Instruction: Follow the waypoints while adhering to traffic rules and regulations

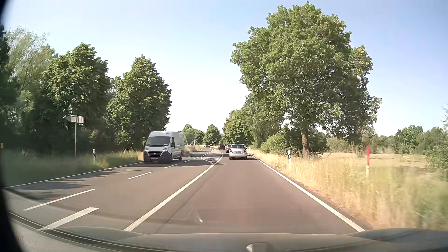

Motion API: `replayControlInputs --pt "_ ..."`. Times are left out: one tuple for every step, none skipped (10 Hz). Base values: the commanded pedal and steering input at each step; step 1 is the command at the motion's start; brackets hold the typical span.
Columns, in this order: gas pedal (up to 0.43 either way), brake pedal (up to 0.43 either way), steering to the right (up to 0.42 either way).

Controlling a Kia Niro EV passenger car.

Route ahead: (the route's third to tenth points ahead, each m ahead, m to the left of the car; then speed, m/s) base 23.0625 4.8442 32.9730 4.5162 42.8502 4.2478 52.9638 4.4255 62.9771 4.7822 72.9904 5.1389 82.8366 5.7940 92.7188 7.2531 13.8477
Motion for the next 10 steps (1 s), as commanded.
replayControlInputs --pt "0.150 0.018 -0.006" --pt "0.150 0.018 -0.006" --pt "0.130 0.018 -0.006" --pt "0.130 0.018 -0.005" --pt "0.130 0.018 -0.005" --pt "0.130 0.018 -0.002" --pt "0.118 0.018 -0.002" --pt "0.118 0.018 -0.002" --pt "0.118 0.018 -0.002" --pt "0.118 0.018 -0.002"
